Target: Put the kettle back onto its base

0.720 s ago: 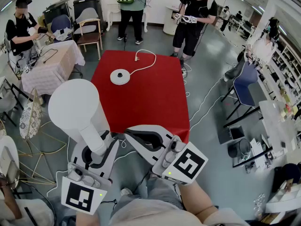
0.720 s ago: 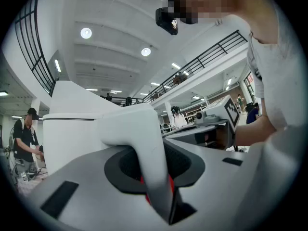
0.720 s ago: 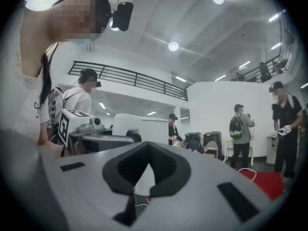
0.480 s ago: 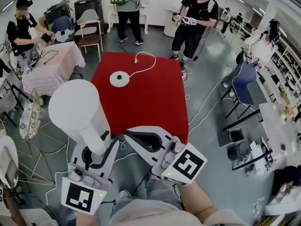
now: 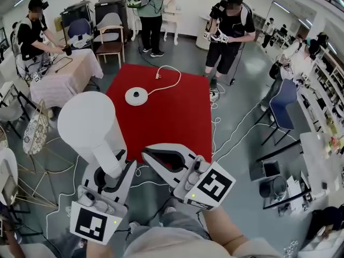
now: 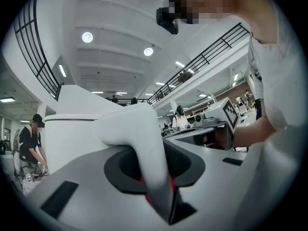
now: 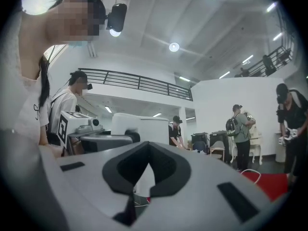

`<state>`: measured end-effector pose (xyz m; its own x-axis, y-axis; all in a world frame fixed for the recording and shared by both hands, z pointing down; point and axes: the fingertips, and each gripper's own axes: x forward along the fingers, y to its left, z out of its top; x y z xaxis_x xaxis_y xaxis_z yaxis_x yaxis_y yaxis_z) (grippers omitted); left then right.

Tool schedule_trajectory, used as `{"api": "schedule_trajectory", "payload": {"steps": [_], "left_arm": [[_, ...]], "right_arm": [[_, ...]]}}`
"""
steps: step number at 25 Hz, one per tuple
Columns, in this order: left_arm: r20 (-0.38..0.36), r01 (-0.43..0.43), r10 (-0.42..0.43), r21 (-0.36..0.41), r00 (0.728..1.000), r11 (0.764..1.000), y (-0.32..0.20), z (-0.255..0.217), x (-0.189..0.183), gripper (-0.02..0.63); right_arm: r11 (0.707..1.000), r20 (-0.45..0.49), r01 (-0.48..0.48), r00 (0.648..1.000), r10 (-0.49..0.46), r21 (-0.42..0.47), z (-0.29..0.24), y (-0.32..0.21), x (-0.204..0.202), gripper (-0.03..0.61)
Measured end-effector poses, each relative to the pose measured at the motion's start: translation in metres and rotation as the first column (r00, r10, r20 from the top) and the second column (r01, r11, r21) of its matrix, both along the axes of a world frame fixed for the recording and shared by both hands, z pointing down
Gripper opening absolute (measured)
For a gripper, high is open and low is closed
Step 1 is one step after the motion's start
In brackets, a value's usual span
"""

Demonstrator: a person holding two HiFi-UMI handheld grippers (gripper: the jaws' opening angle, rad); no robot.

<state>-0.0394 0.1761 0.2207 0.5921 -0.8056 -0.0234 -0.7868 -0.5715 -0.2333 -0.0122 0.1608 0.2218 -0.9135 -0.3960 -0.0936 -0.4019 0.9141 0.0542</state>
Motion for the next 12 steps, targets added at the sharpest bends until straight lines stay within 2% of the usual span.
{"api": "schedule_trajectory", "payload": {"steps": [6,12], "left_arm": [[-0.028,0.069,-0.068,0.01,0.997,0.998,-0.022,0.001,0.022,0.1],[-0.024,0.106,-0.105,0.025,0.994,0.994,-0.037,-0.004,0.039,0.1]], "right_arm": [[0.998,-0.015,0.064,0.998,-0.064,-0.003,0.005,-0.024,0.027,0.009],[0.994,-0.003,0.105,0.994,-0.105,-0.002,0.002,-0.042,0.045,0.009]]}}
